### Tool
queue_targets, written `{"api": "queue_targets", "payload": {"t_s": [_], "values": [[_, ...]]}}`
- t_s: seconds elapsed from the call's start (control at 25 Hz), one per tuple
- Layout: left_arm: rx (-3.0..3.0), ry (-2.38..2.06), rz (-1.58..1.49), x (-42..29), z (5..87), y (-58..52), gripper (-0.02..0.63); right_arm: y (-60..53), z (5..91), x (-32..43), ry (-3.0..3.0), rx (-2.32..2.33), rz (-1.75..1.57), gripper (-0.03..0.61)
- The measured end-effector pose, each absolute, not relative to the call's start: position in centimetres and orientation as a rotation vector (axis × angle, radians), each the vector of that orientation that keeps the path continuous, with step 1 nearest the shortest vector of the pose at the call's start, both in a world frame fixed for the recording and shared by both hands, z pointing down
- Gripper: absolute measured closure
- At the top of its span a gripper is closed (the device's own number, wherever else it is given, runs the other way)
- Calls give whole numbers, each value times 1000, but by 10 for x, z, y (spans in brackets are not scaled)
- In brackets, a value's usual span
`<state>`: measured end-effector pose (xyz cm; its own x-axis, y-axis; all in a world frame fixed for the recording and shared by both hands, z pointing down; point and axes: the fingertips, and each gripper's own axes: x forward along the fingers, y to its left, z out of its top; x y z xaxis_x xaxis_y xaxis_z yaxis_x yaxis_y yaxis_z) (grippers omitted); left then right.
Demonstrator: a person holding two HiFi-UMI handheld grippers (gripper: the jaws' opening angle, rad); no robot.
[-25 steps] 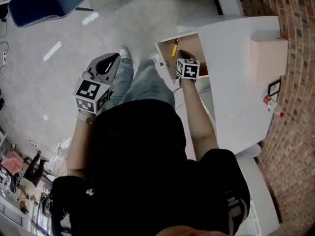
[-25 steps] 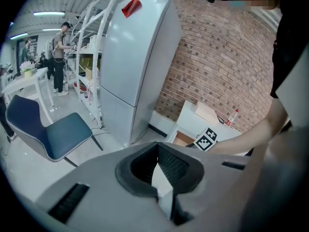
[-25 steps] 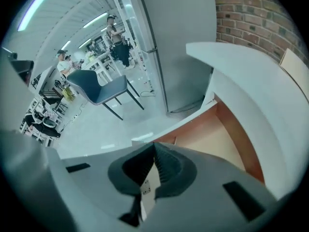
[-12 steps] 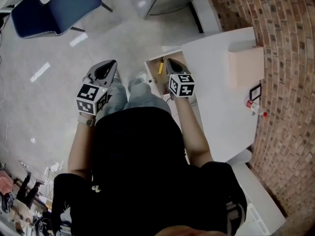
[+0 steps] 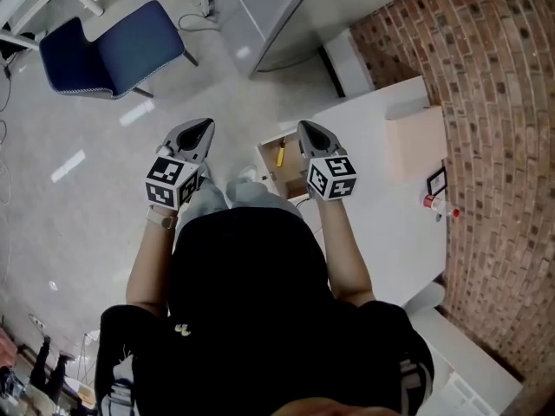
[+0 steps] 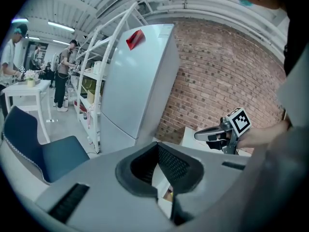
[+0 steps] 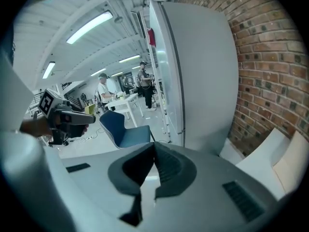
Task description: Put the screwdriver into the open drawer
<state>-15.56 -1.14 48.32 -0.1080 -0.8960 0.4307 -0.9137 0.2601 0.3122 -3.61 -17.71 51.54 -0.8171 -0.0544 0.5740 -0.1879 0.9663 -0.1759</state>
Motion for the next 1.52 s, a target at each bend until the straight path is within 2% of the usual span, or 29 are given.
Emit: {"api": "queue_targets", "payload": {"t_s": [0.84,1.16,1.52], "values": [[1919,-2148,-89,-175,313,-17,611,-157,313,-49,-2901,248,104,569],[2017,-2193,-101,-171,269,-8,611,-134,288,-48,-2960,217,106,569],[2061,-2170,-81,-164,258,-6,609,-116,273,-51,-3012,195,61,569]]}}
